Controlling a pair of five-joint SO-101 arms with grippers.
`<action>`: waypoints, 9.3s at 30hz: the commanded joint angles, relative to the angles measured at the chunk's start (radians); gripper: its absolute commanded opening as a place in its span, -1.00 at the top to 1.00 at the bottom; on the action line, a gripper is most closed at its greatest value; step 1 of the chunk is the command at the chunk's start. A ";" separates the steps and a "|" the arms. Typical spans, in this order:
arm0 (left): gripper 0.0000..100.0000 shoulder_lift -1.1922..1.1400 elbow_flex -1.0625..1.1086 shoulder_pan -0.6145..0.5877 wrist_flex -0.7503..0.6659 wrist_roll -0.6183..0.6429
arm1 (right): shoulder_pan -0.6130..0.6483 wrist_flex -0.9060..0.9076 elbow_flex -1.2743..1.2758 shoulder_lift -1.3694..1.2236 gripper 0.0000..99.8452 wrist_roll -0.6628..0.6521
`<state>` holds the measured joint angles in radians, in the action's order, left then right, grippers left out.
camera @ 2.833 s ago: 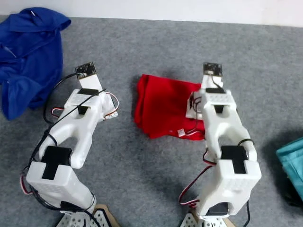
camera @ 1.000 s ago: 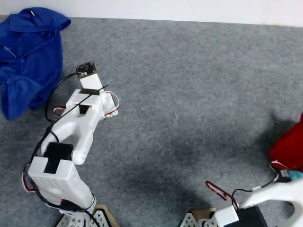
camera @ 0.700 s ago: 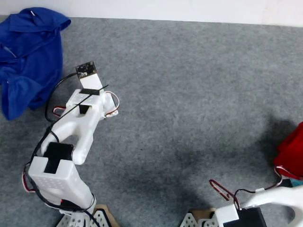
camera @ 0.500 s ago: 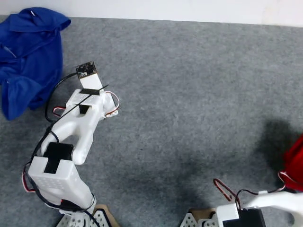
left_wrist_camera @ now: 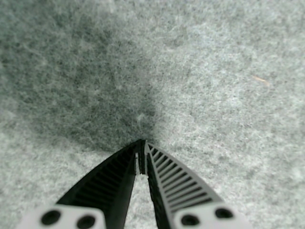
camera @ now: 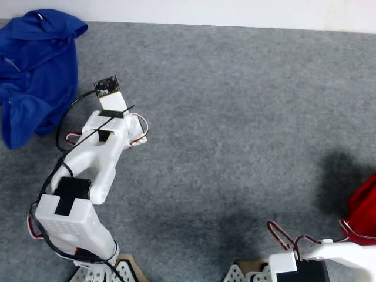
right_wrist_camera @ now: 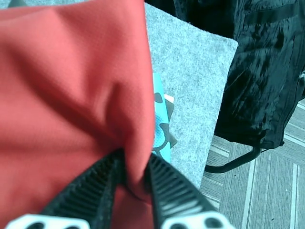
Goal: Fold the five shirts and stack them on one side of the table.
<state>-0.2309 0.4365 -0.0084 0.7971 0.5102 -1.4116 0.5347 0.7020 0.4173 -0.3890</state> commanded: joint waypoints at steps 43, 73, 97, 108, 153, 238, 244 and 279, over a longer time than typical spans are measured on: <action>0.75 -0.085 -0.677 -0.682 0.218 -0.203 | 1.230 1.055 -0.300 0.496 0.58 0.299; 0.75 -0.952 -1.810 -0.676 0.443 -0.201 | 1.253 0.877 -0.096 0.412 0.58 0.295; 0.99 -0.946 -1.966 -0.360 0.812 -0.196 | 1.253 0.869 -0.094 0.412 0.58 0.302; 0.99 -0.792 -2.101 -0.010 0.936 -0.130 | 1.259 0.835 -0.093 0.403 0.58 0.304; 0.41 -0.397 -1.342 0.001 0.962 -0.183 | 1.497 0.650 0.166 0.403 0.57 0.322; 0.99 0.885 0.076 -0.814 0.838 -1.269 | 1.828 0.140 -0.142 -0.228 0.57 0.411; 0.99 1.323 0.398 -0.929 0.606 -1.347 | 1.954 0.140 -0.470 -0.552 0.57 0.404; 1.00 1.791 1.099 -1.118 0.423 -0.712 | 2.354 0.386 -1.715 -1.308 0.57 0.328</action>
<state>1.5535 1.5290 -1.1561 1.2743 -0.2202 0.8700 0.8692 -0.8508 -0.8746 -0.0453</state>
